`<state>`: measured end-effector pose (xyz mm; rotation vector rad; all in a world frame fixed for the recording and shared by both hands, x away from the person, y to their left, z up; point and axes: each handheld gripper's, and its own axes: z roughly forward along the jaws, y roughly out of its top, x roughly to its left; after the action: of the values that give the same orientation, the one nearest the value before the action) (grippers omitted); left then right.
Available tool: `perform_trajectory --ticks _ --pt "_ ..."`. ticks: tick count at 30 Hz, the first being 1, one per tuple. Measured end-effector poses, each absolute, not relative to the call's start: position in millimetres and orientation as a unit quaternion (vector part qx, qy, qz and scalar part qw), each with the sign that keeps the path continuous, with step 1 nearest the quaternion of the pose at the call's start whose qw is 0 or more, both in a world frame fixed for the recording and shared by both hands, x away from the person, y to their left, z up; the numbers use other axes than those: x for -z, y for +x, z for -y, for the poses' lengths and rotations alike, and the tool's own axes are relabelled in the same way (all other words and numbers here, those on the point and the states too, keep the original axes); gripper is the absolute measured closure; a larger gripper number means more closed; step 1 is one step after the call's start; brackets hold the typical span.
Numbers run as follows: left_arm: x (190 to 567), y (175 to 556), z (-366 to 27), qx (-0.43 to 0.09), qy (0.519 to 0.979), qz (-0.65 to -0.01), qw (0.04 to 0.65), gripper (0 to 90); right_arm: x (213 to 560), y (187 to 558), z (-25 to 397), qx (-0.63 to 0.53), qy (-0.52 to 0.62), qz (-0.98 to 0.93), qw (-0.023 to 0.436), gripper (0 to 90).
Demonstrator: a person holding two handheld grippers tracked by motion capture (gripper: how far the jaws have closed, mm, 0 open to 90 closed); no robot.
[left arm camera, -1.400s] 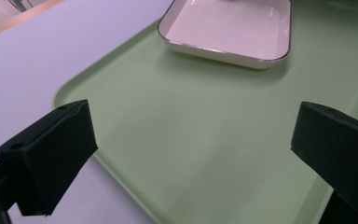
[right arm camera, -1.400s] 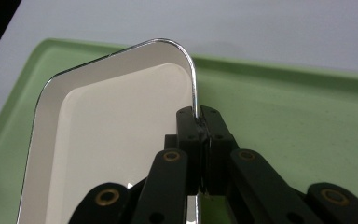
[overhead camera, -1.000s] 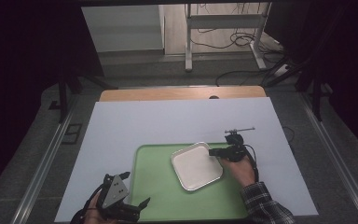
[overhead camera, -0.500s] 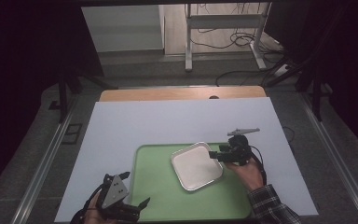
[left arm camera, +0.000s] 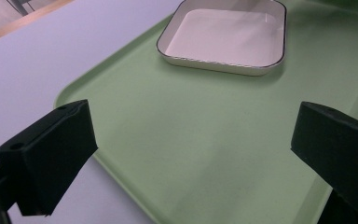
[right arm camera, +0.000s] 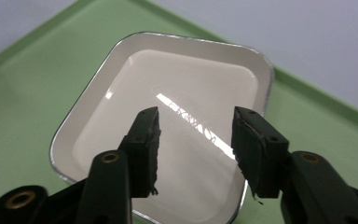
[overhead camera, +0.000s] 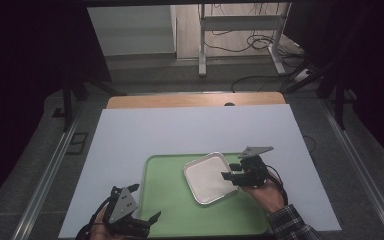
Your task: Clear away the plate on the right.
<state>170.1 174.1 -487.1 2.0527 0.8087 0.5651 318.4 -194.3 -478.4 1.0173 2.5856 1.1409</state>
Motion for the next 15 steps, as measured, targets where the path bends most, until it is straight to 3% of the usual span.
perform_trajectory --ticks 8,15 --pt "487 170 -174 -0.226 0.817 -0.323 0.421 0.0 478 305 189 -0.368 0.317 -0.872 0.066 64.6" --pt "487 170 -174 -0.225 0.816 -0.324 0.422 0.0 478 292 184 -0.369 0.297 -0.88 0.034 77.4"
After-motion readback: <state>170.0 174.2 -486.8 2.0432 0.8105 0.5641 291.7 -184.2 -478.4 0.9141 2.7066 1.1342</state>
